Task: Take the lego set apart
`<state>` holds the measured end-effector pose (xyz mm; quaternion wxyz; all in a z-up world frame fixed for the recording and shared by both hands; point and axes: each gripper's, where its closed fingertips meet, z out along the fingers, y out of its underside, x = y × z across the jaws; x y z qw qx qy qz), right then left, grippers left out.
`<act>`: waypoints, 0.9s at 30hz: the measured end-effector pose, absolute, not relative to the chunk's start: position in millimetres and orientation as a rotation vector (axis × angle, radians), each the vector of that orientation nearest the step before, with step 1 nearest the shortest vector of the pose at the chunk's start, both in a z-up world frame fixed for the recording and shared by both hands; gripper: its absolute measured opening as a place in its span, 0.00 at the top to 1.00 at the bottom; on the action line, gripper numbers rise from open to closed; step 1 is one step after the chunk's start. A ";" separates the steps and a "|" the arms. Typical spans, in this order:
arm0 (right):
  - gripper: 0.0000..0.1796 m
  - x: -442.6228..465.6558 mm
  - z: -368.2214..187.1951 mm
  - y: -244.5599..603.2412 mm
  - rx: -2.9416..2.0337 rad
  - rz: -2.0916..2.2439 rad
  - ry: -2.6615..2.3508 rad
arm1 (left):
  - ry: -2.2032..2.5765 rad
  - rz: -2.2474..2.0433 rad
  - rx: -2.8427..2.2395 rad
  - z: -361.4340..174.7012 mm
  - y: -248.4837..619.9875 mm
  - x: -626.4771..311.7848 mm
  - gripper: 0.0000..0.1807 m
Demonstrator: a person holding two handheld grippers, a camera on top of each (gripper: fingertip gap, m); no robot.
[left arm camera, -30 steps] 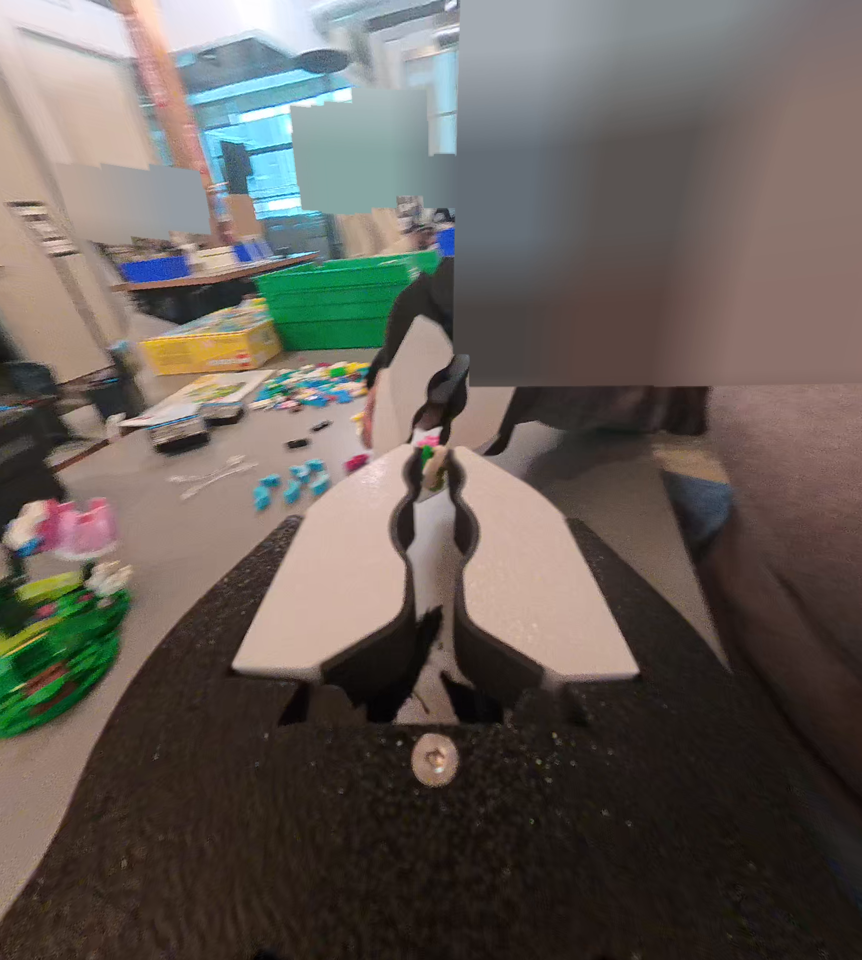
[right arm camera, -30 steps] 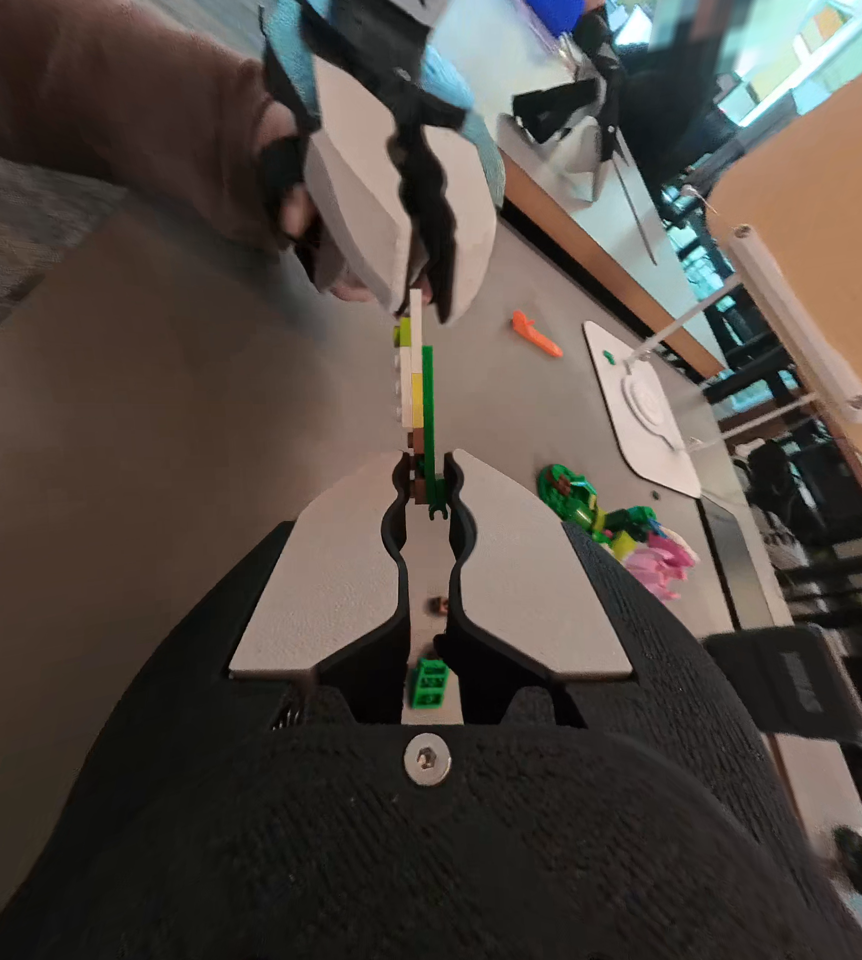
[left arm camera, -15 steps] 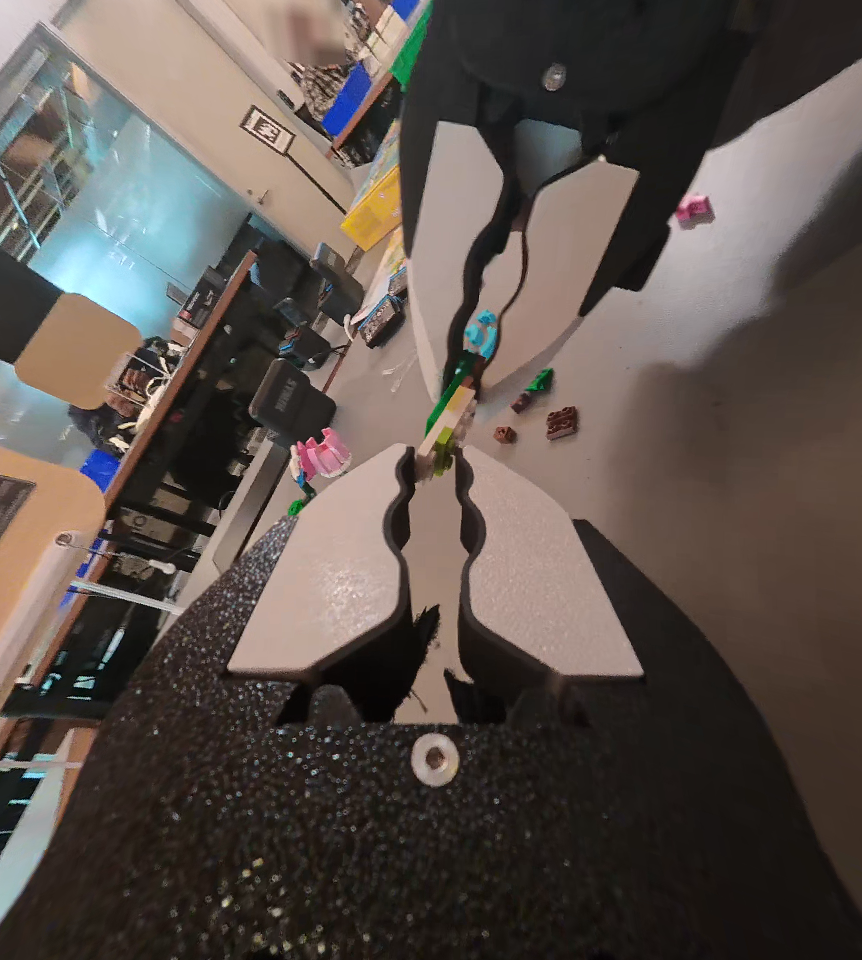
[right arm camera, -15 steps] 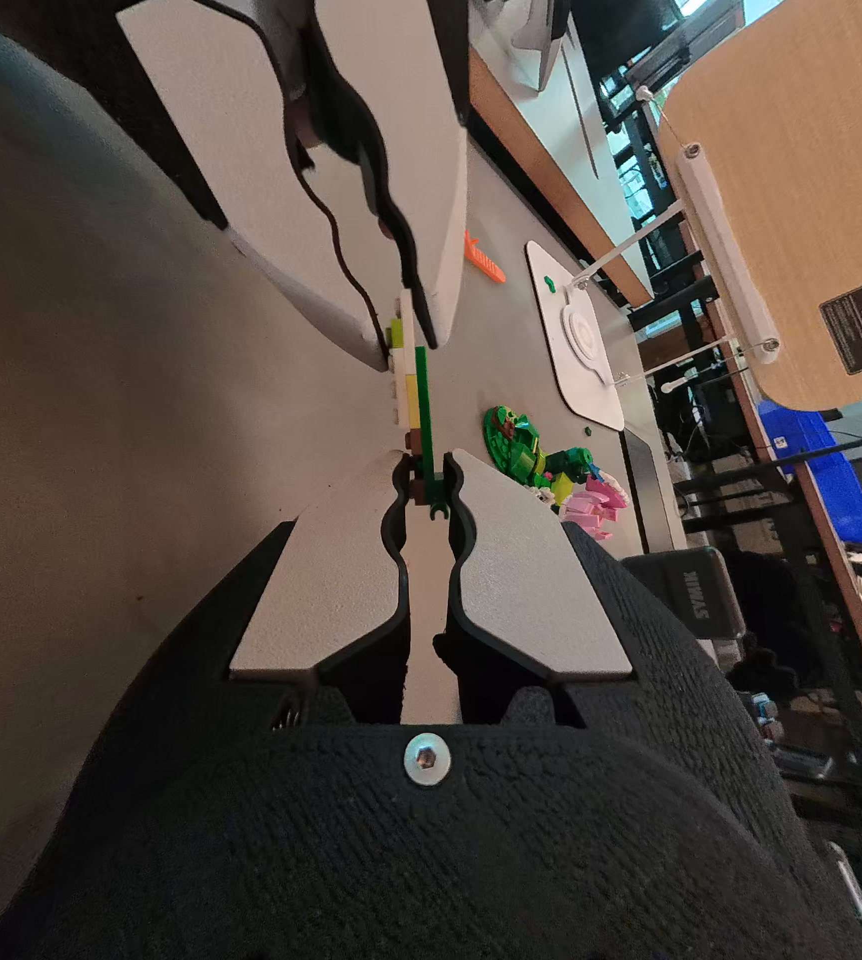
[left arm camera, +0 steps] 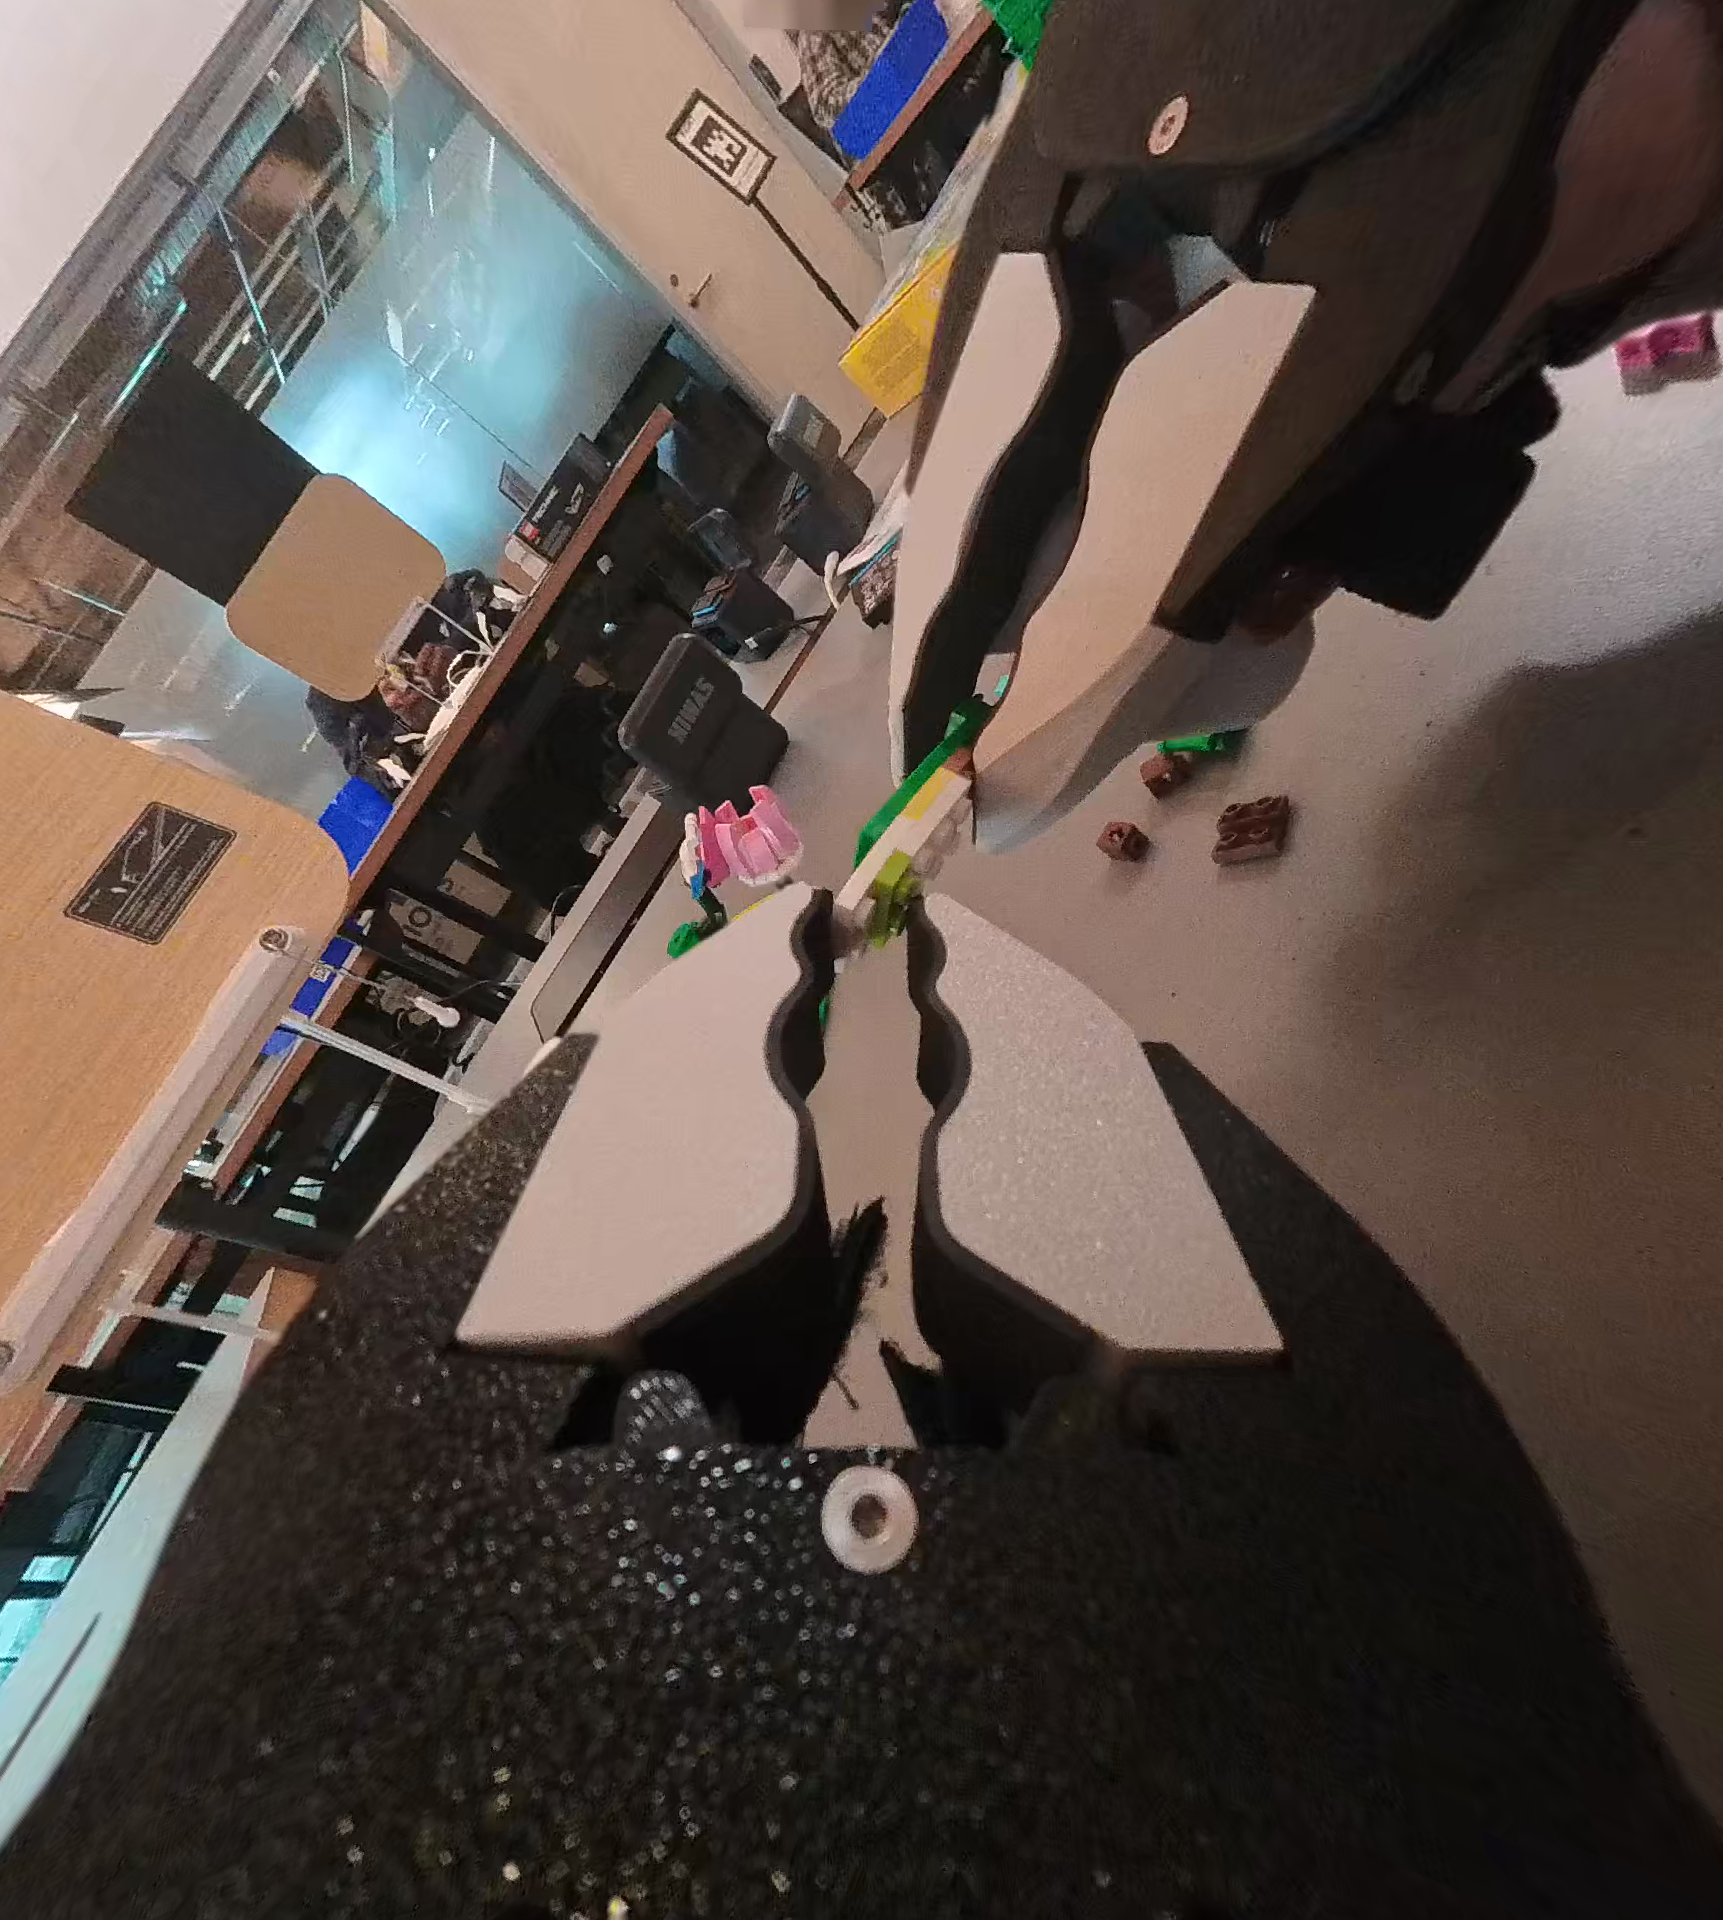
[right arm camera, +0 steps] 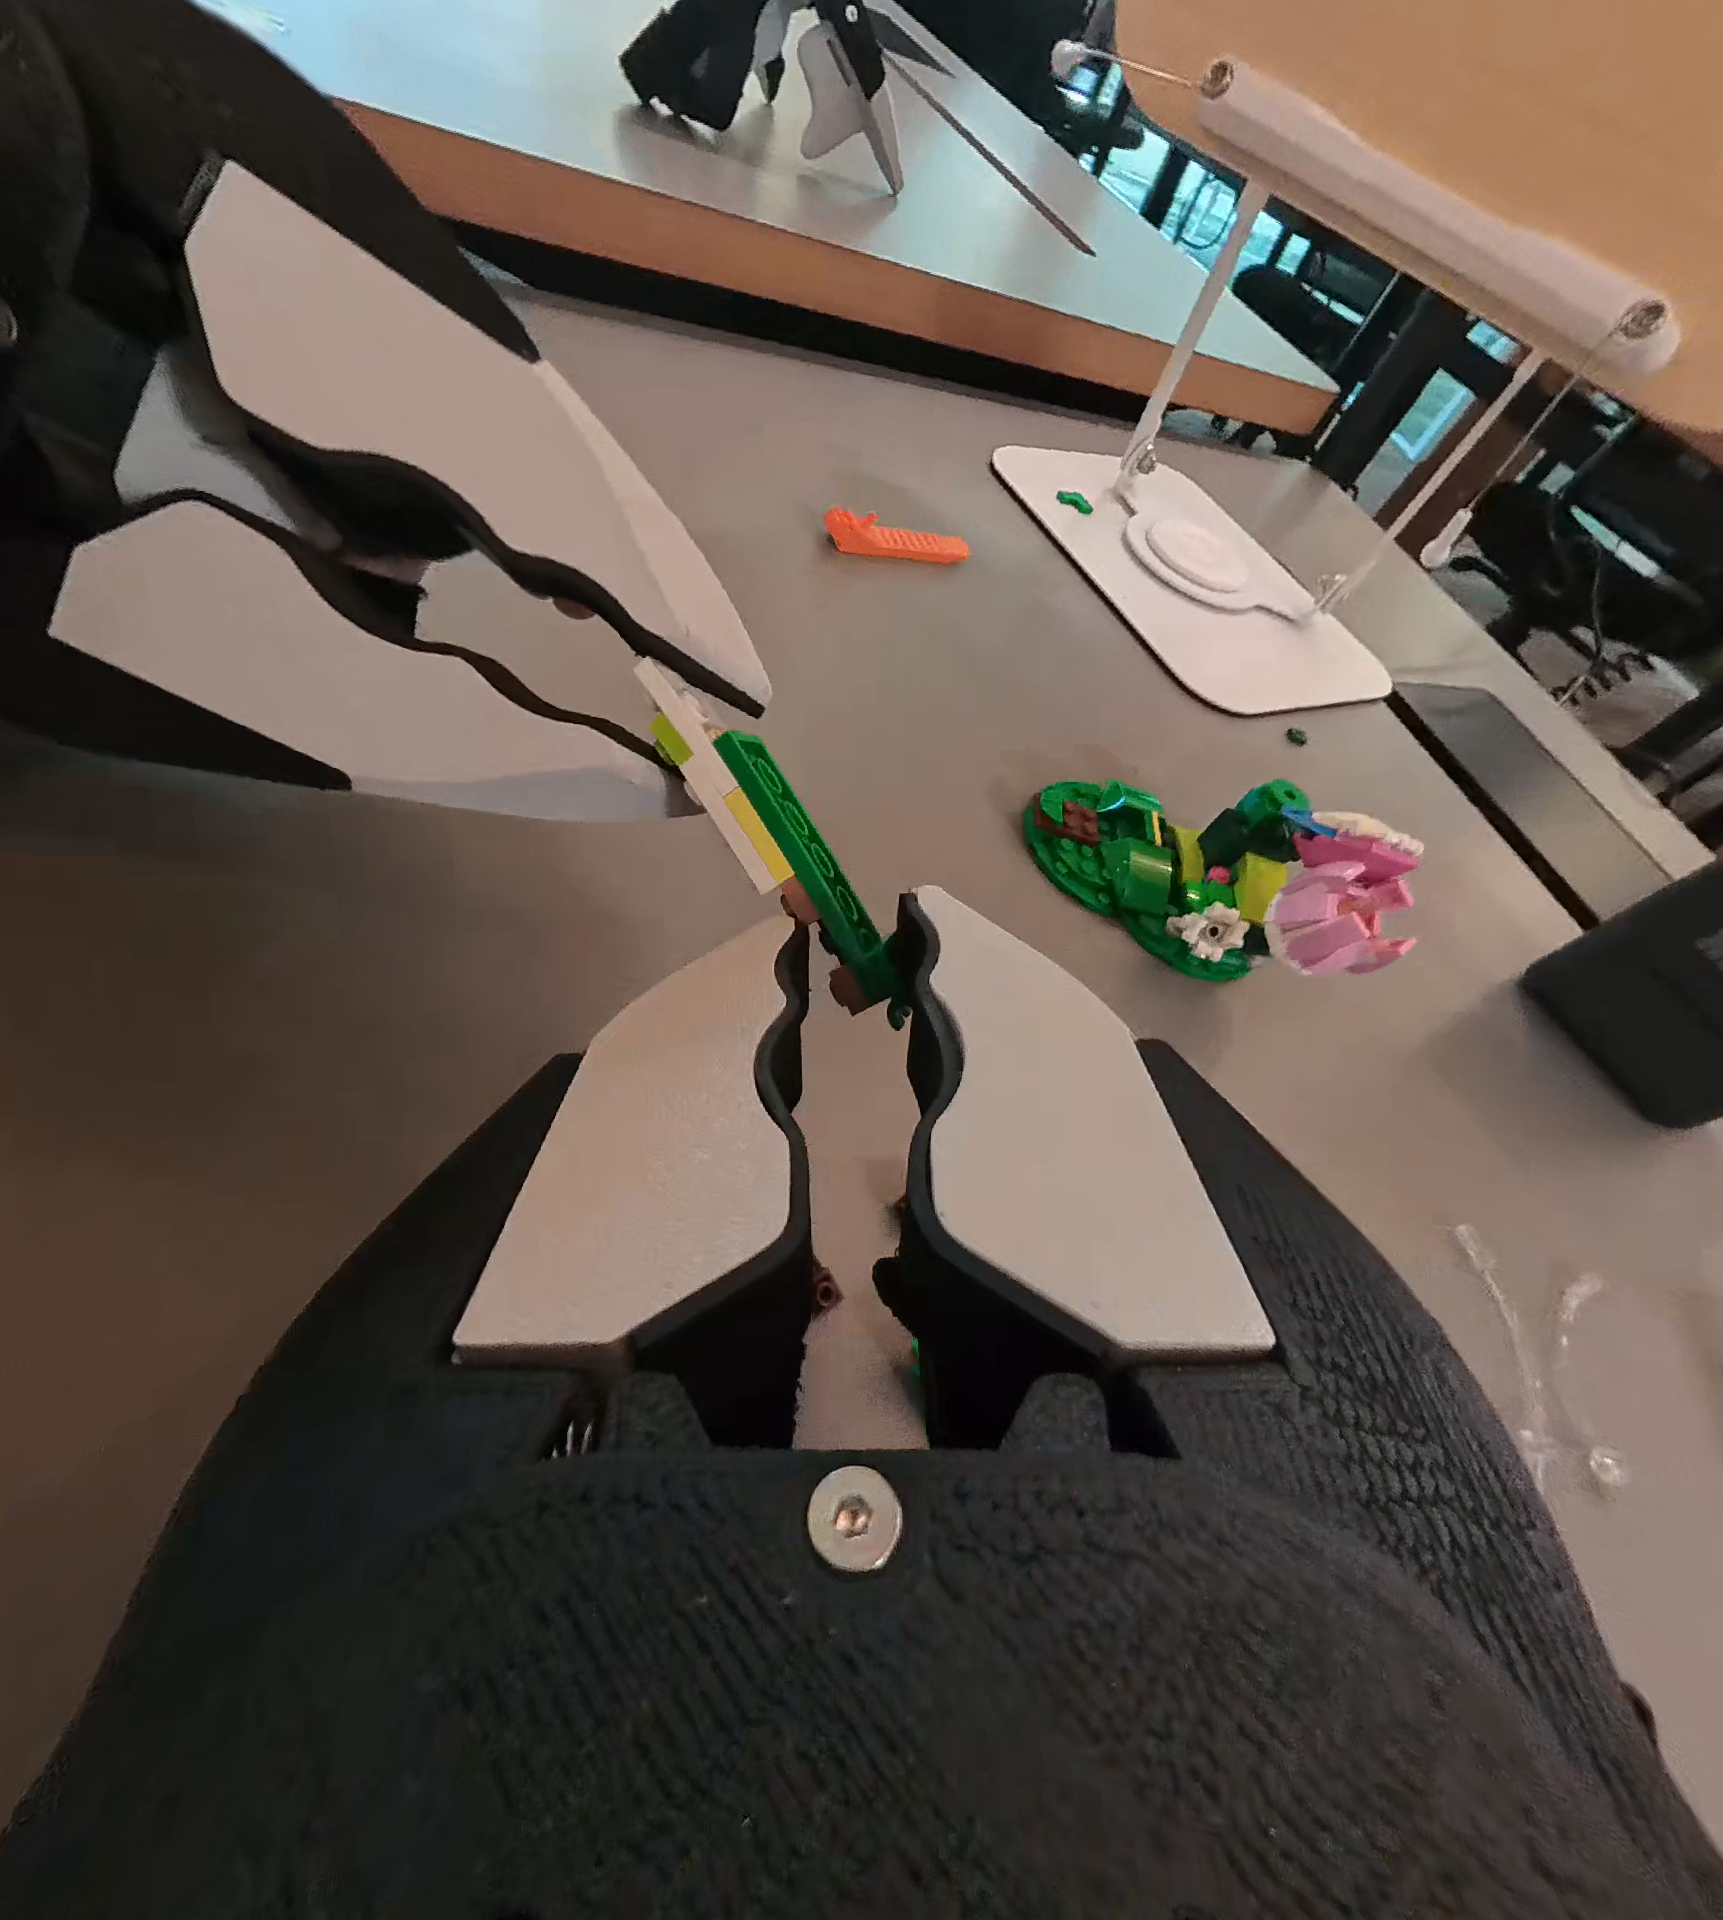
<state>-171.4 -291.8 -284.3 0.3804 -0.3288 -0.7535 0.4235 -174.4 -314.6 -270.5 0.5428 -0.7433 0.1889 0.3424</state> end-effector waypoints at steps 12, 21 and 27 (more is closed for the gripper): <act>0.92 -169.4 -295.3 -289.9 -0.601 0.870 -2.003 | 0.529 0.700 -1.859 -288.8 -312.7 -172.2 0.94; 0.92 -153.6 -312.2 -292.2 -0.288 0.652 -2.138 | 0.744 0.417 -2.022 -306.9 -316.7 -157.7 0.95; 0.94 -154.5 -314.2 -292.2 -0.318 0.631 -2.163 | 0.788 0.393 -2.013 -305.2 -316.1 -157.1 0.95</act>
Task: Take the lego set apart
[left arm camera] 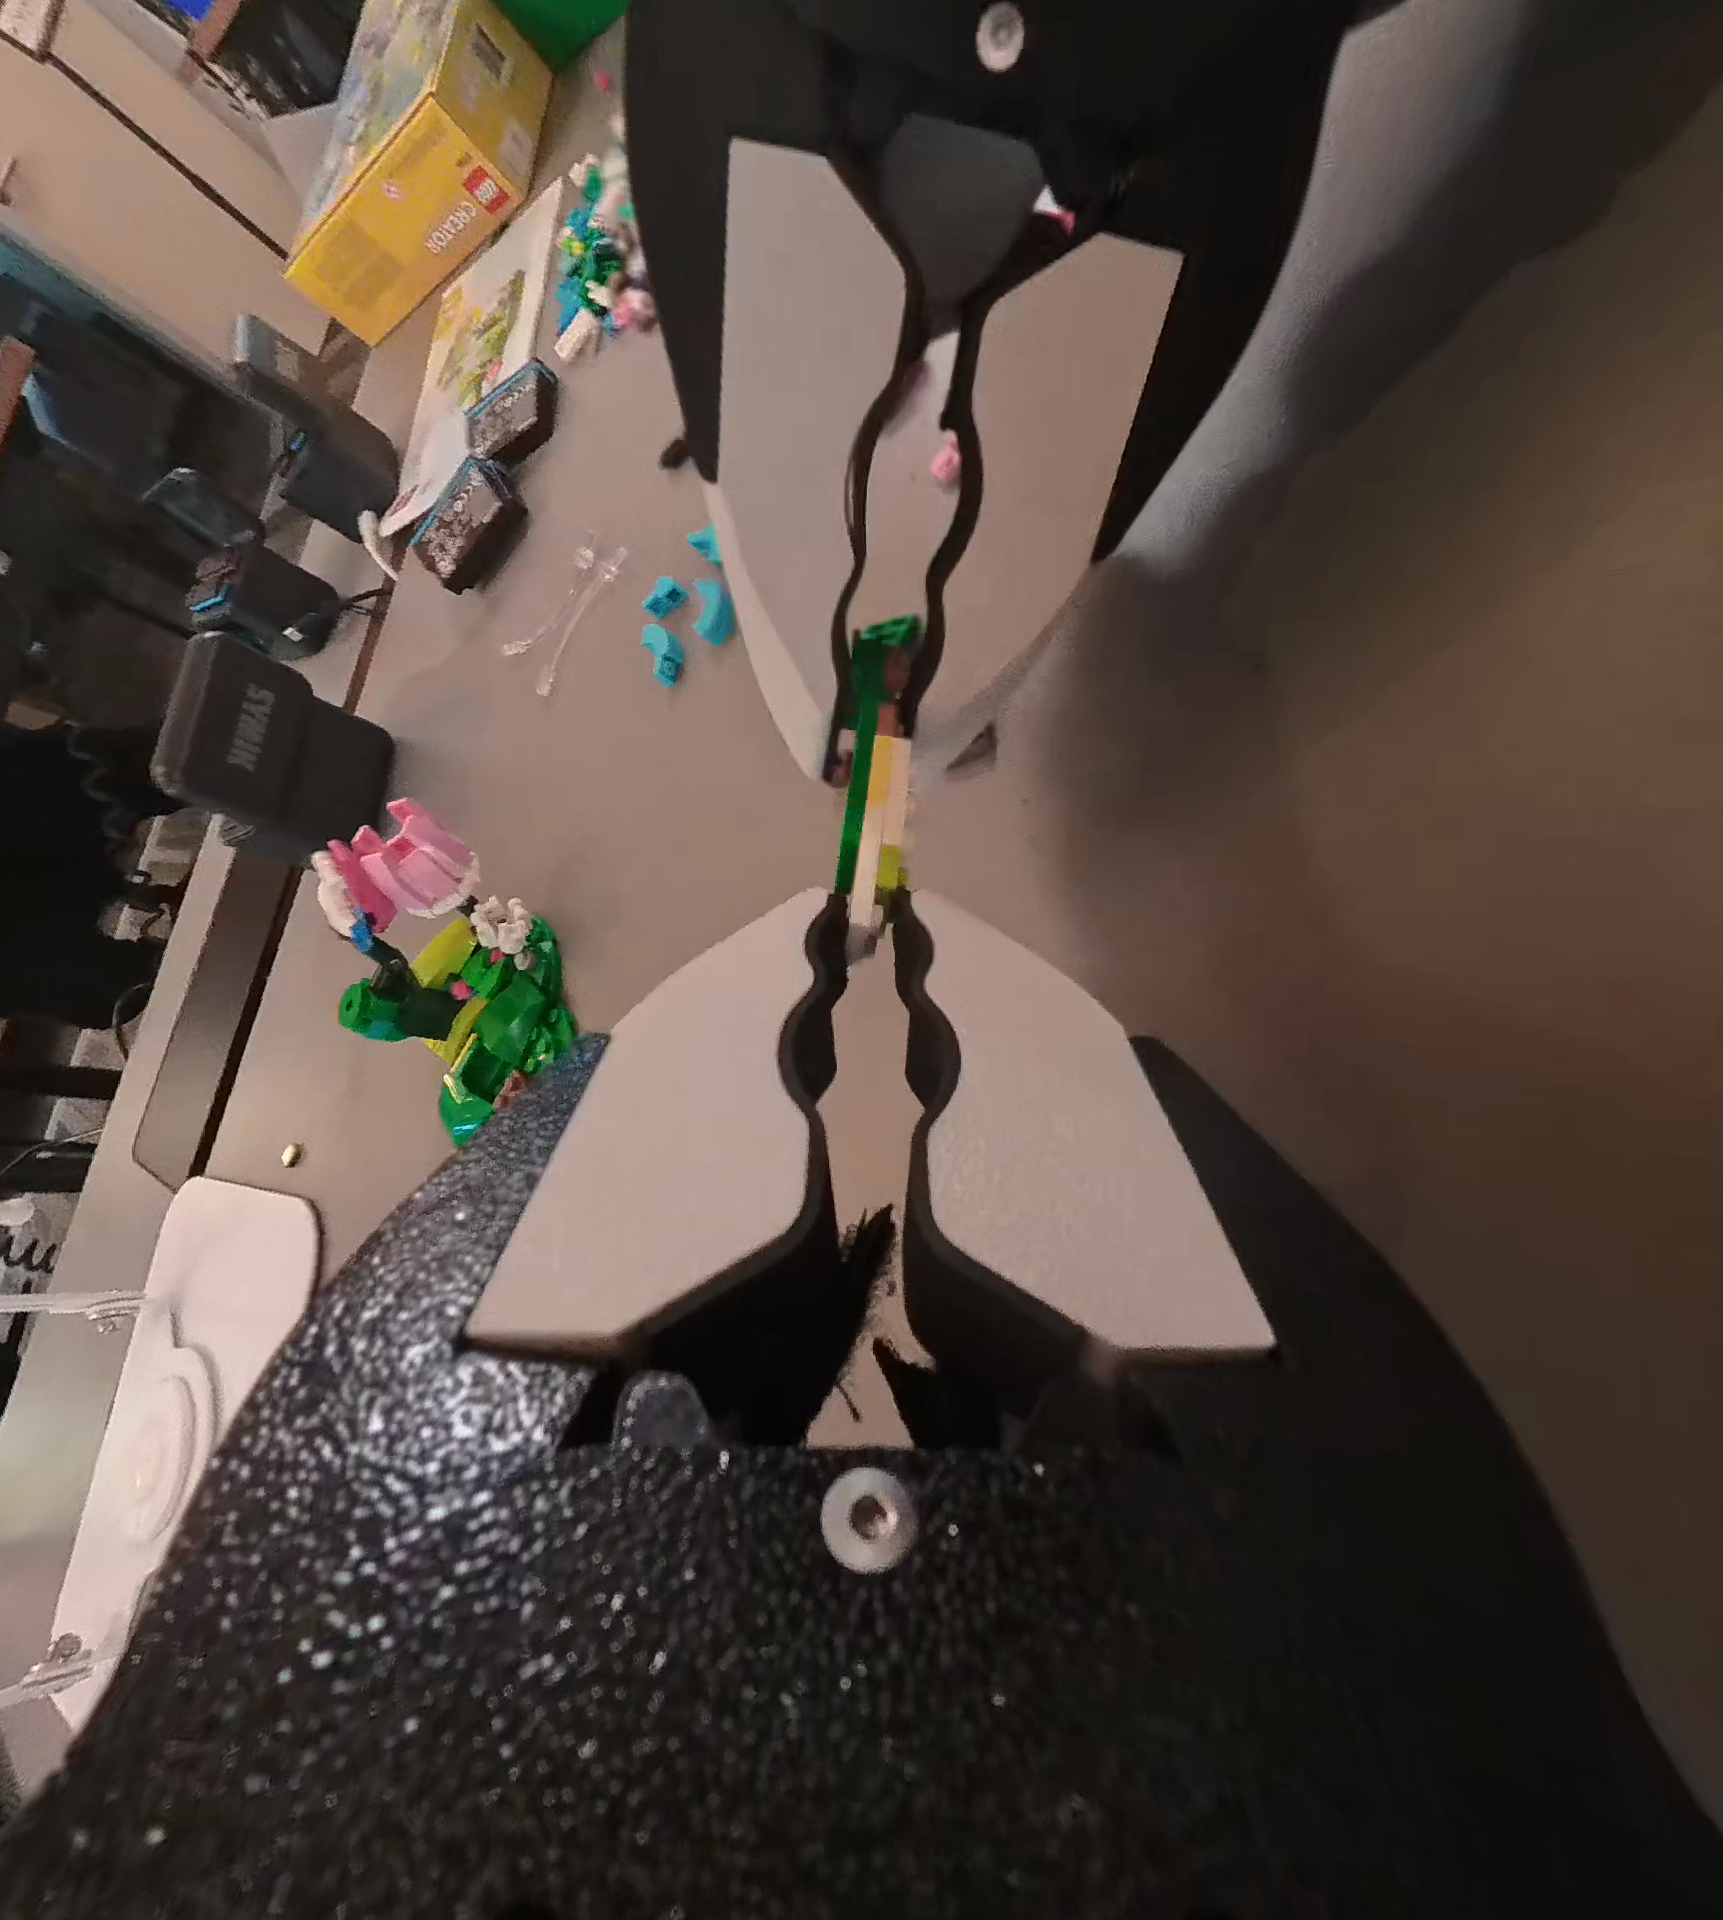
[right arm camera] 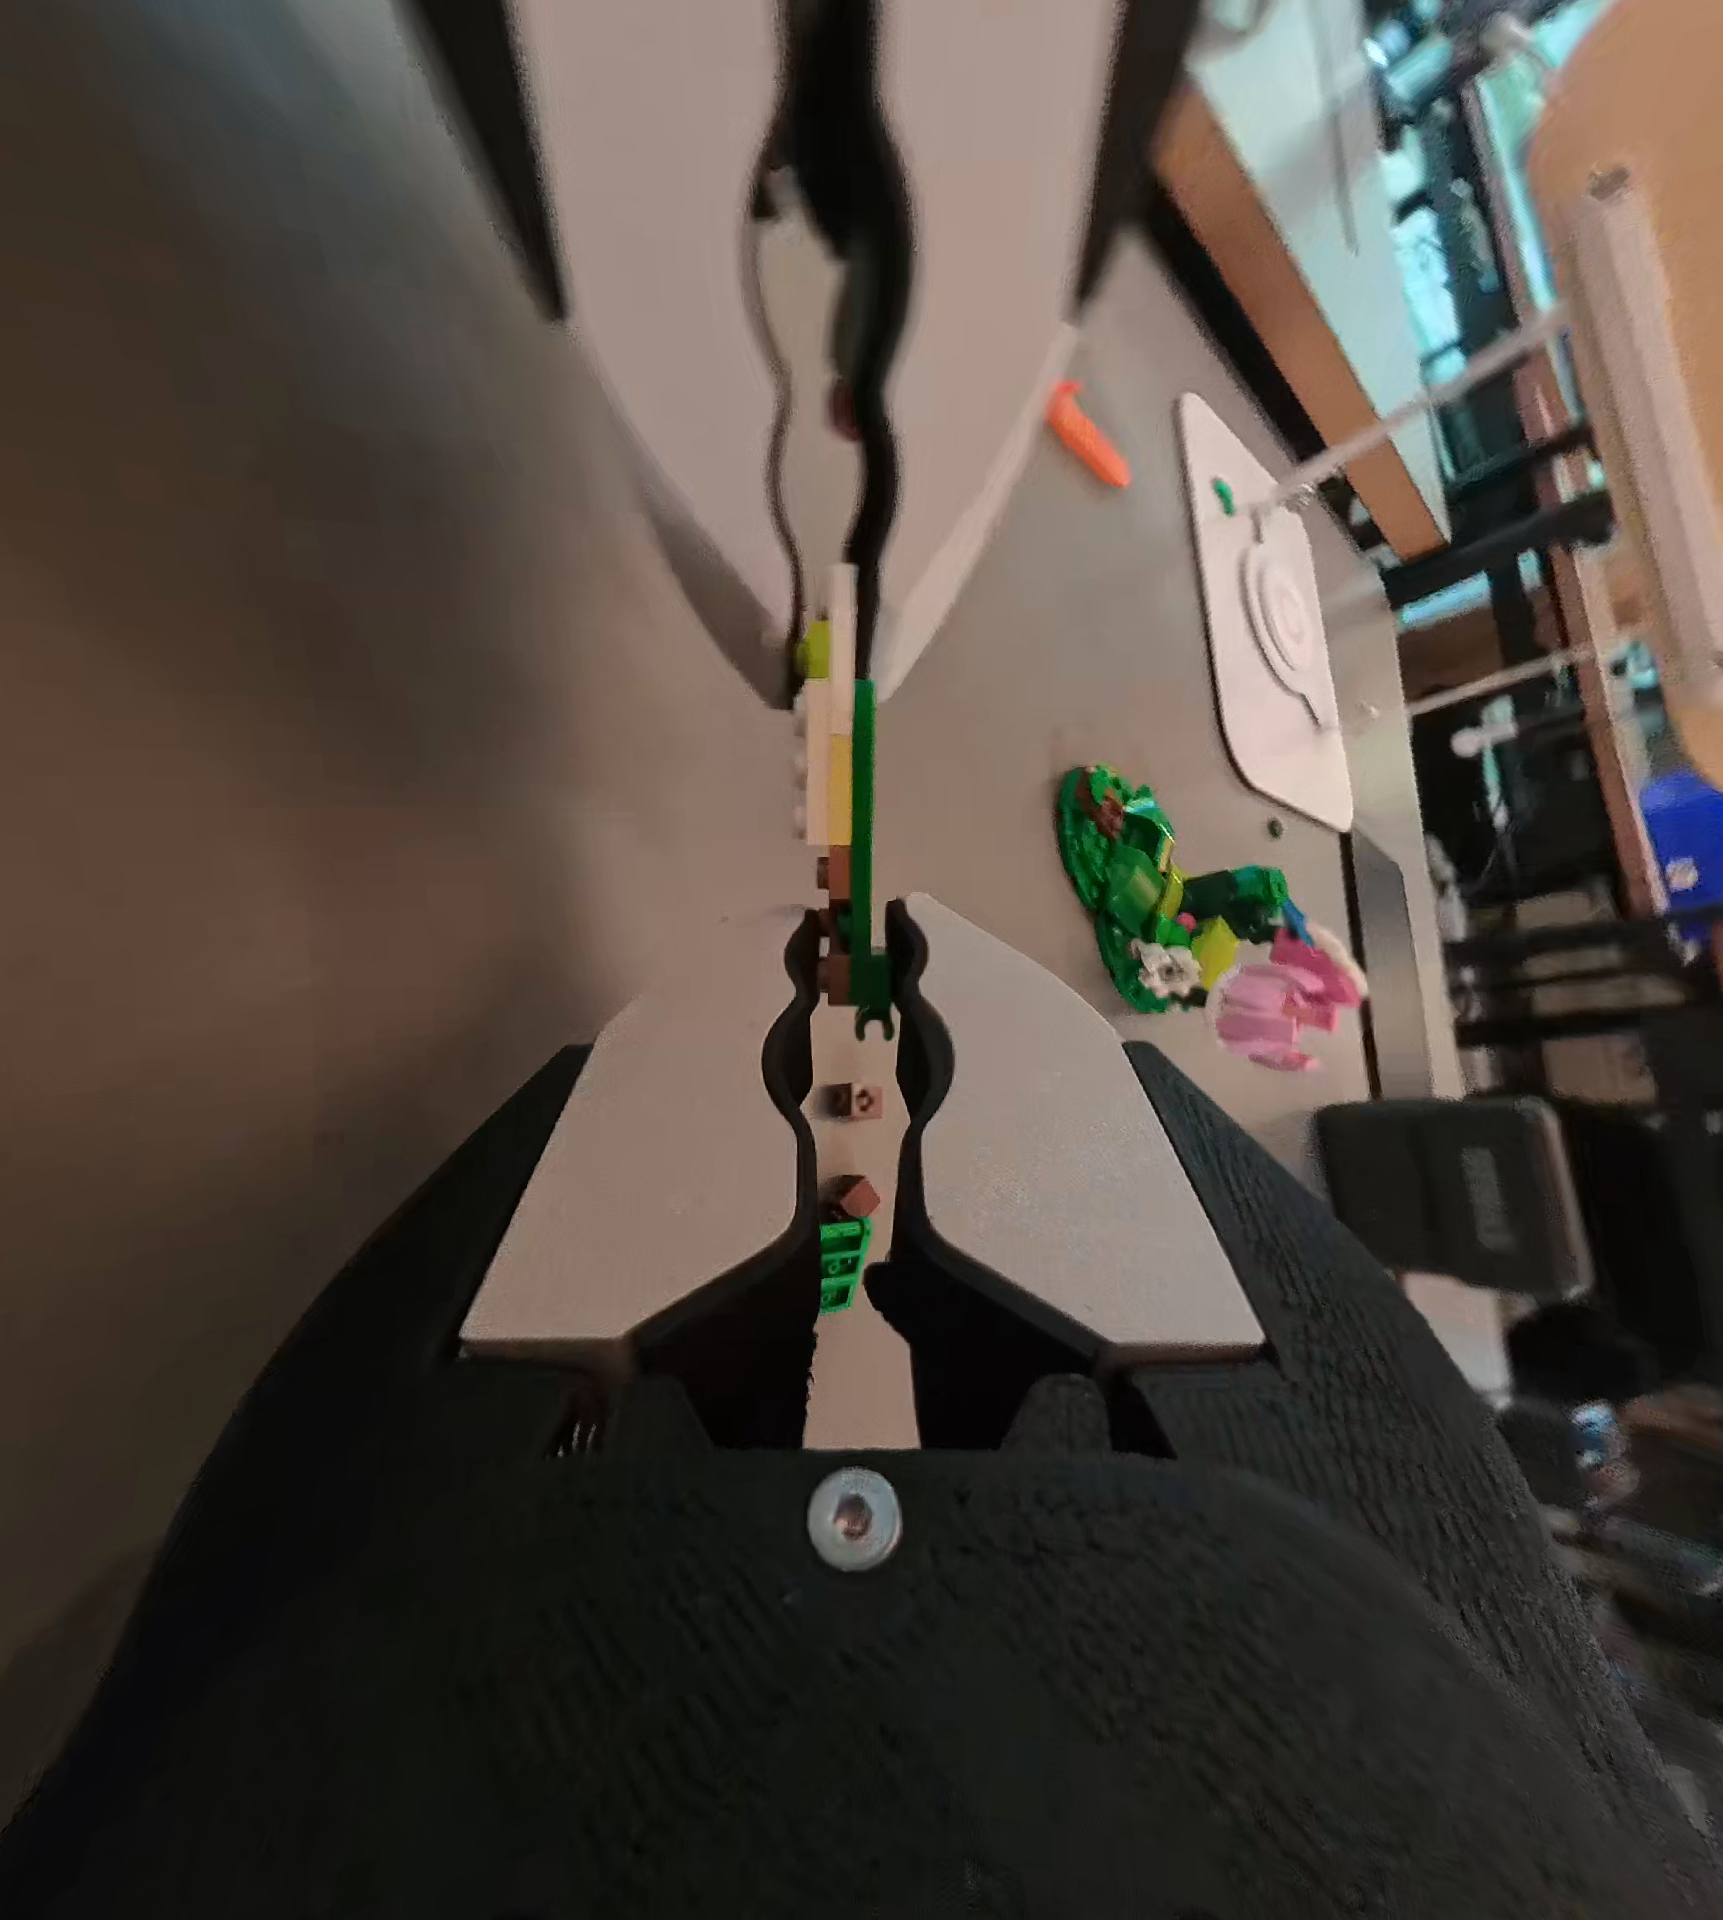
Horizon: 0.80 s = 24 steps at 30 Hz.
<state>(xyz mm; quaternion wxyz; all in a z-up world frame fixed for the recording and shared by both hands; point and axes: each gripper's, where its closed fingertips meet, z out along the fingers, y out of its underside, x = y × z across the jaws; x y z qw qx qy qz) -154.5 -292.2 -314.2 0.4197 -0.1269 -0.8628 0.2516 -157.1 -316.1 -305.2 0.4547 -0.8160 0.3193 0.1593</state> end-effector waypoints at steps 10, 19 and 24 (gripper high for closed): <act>0.93 -179.6 -291.6 -280.9 -0.855 0.975 -1.929 | 0.473 0.755 -1.878 -276.4 -305.0 -182.0 0.94; 0.93 -178.5 -298.1 -283.0 -0.786 0.910 -1.969 | 0.433 0.671 -1.906 -282.8 -306.9 -181.2 0.93; 0.94 -179.7 -288.9 -282.6 -0.326 0.553 -1.824 | 0.105 0.085 -1.892 -276.5 -311.1 -178.5 0.86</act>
